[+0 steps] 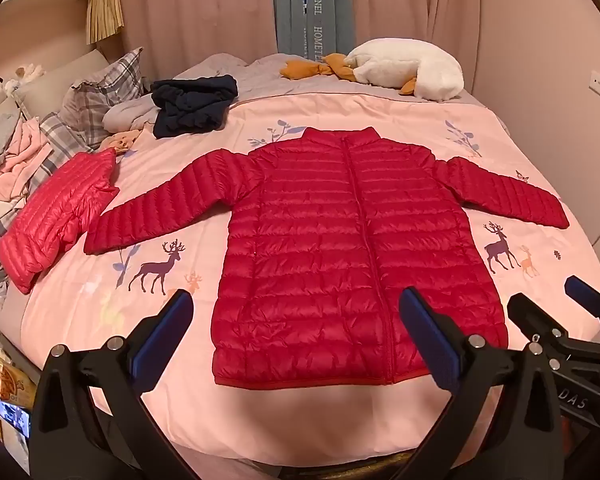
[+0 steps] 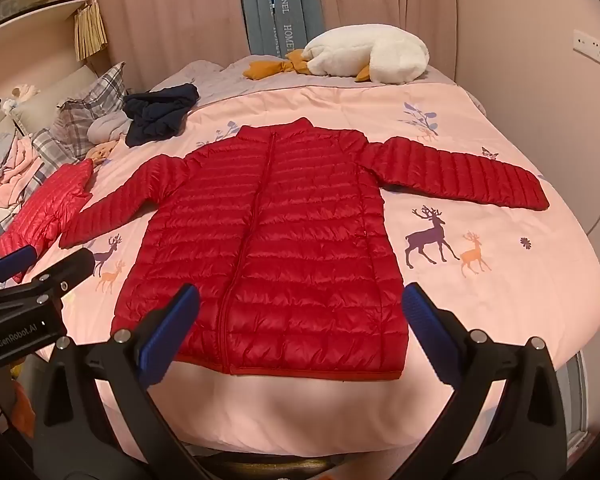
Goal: Fold large clothes
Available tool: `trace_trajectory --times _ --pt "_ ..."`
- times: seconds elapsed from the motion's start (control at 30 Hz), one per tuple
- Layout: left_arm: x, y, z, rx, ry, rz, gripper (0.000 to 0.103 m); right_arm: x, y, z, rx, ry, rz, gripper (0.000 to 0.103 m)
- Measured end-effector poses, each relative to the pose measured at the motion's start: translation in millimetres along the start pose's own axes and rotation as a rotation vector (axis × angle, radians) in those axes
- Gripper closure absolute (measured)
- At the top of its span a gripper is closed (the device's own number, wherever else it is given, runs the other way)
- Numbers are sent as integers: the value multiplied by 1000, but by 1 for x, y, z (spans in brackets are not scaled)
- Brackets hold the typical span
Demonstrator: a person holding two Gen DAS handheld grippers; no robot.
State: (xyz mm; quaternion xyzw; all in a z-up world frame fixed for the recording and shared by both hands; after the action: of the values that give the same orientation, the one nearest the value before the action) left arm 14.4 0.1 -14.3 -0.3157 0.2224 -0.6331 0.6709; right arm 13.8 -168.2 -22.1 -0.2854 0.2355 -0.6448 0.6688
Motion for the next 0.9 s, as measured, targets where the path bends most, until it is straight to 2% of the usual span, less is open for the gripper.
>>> trace_trajectory --times 0.9 --pt "-4 5 1 -6 10 12 1 -2 6 -2 -8 3 6 2"
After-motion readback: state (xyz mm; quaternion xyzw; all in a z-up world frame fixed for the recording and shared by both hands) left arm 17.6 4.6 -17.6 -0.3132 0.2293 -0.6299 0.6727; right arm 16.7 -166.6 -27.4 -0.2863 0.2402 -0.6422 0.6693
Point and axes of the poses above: each gripper's, at about its wrist camera, not at the fingertips, and y roughly the way its jaws point, x to its right, z to its top, the point moved 2 cm from there along y, roughly the way its jaws point, and after that the axes turned 12 degrees about -y, right-handed, at the moved point
